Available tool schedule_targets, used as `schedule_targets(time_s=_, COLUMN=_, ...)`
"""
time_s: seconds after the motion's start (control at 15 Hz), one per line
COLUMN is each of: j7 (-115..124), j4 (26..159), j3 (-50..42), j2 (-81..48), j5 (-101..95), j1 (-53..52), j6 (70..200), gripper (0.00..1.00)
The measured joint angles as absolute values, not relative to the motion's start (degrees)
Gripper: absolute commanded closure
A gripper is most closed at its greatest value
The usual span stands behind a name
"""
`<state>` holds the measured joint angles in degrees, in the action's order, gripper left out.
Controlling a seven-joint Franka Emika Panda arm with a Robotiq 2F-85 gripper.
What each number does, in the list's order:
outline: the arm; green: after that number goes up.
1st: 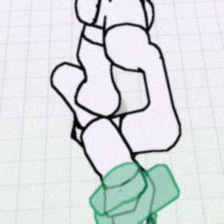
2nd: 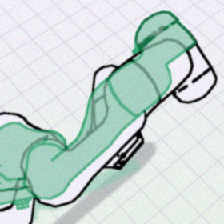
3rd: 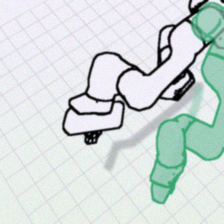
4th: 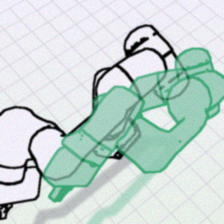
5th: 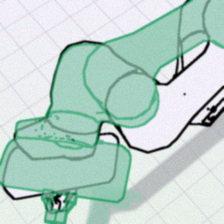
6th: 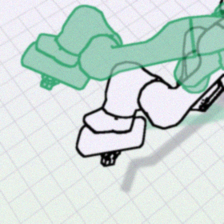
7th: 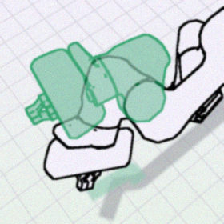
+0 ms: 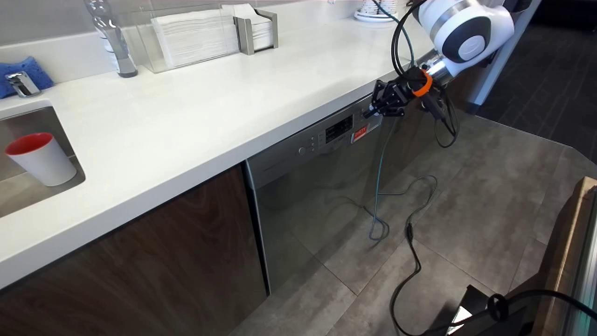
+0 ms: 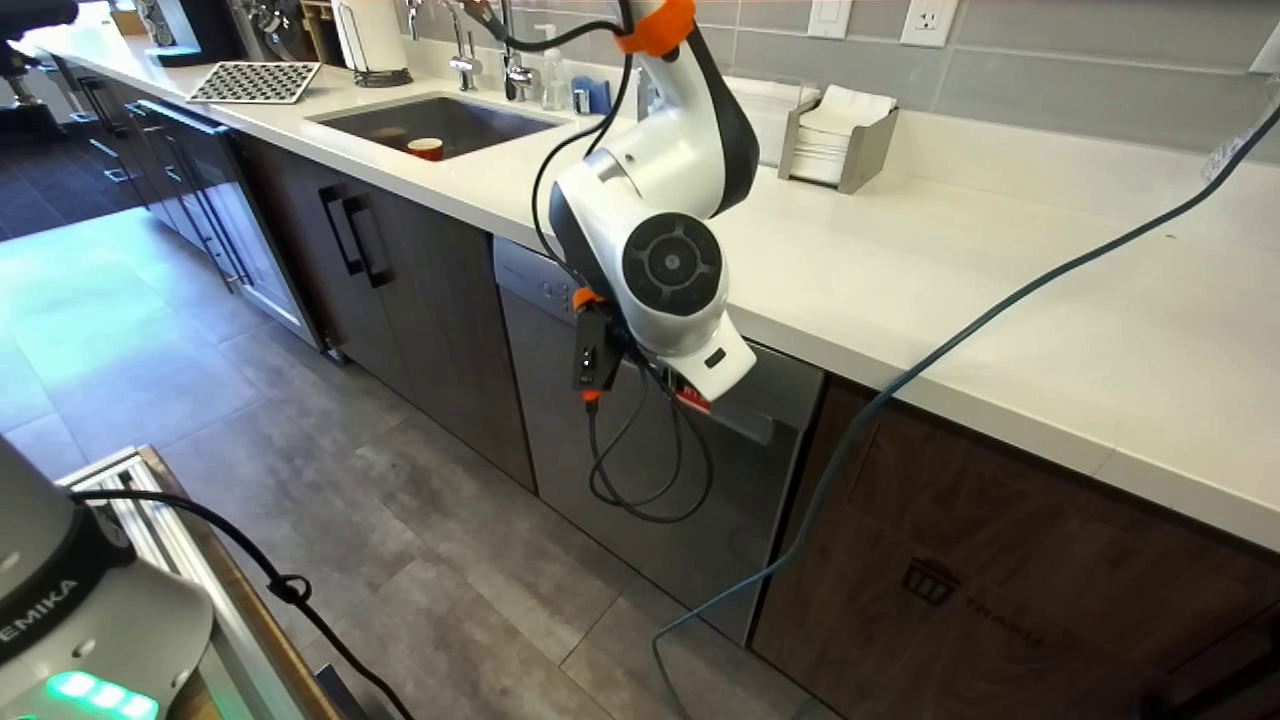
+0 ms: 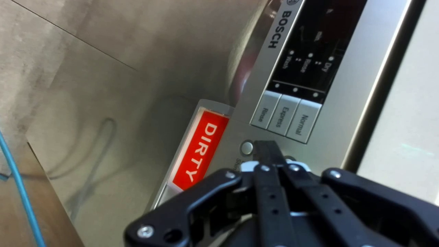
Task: Press a button on the dishwasher
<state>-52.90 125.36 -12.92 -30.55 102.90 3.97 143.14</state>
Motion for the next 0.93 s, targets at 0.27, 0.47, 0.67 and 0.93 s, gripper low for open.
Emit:
schedule_targets(time_s=0.27, j7=-52.6, j4=125.4, j3=-12.8, j2=-30.7, j5=103.2, j1=4.3, j6=142.5, gripper=1.00)
schedule_targets(time_s=0.47, j7=-52.5, j4=125.6, j3=-12.8, j2=-30.8, j5=104.4, j1=5.0, j6=141.0, gripper=1.00)
schedule_targets(time_s=0.67, j7=-52.6, j4=125.8, j3=-12.8, j2=-31.0, j5=106.2, j1=5.3, j6=139.9, gripper=1.00)
schedule_targets(time_s=0.93, j7=-52.7, j4=126.2, j3=-12.7, j2=-31.0, j5=108.6, j1=5.2, j6=139.8, gripper=1.00)
